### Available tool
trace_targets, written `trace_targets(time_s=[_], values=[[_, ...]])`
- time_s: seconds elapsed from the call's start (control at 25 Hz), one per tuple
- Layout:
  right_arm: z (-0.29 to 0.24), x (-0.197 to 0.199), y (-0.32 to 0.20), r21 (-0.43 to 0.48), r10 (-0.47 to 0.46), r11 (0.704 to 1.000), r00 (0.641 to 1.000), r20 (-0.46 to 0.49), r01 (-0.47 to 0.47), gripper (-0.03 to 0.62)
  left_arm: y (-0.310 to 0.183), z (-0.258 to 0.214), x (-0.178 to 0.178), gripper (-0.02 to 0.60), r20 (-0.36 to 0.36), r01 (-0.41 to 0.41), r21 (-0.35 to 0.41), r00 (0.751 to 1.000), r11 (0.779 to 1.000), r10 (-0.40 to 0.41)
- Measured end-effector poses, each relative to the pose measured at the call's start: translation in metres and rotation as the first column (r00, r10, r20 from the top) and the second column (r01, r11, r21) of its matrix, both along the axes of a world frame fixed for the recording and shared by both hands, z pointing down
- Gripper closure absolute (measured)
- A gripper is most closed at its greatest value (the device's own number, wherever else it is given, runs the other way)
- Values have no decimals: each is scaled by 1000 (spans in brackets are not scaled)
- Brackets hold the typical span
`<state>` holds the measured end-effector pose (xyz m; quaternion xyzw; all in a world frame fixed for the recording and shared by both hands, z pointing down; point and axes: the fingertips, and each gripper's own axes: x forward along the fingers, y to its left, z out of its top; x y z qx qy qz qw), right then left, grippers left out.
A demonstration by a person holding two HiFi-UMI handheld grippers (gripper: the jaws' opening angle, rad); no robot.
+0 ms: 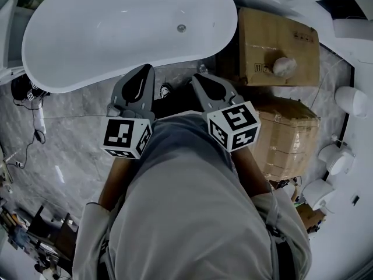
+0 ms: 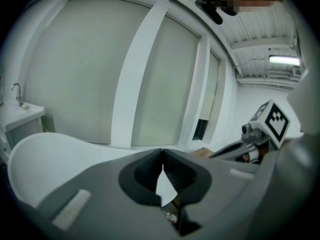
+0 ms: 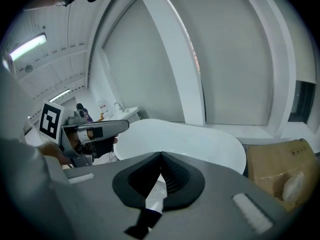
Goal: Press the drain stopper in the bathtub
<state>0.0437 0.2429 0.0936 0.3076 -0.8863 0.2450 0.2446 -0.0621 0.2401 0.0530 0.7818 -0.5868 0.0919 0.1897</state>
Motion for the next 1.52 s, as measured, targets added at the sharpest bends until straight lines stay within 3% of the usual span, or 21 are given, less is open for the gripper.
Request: trace_targets(time_s=[0.24,0.72,1.24,1.52], values=[[7,-3,-36,-24,2,1000,1000,30,-2,608,-16,14,-9,581,-36,51,-37,998,998,-52],[25,6,-141,16,-72,997,997,-20,72,606,-104,24,19,581,-12,79,-67,997,995,-80],[75,30,-252,-66,-146,987,989,-13,145,606,-230,67,62,581,-11,107,-130,994,986,-109],[103,24,-285,-105,-255,960,966,46,259,600,-266,93,71,581,-1,107,-152,994,983,-108]])
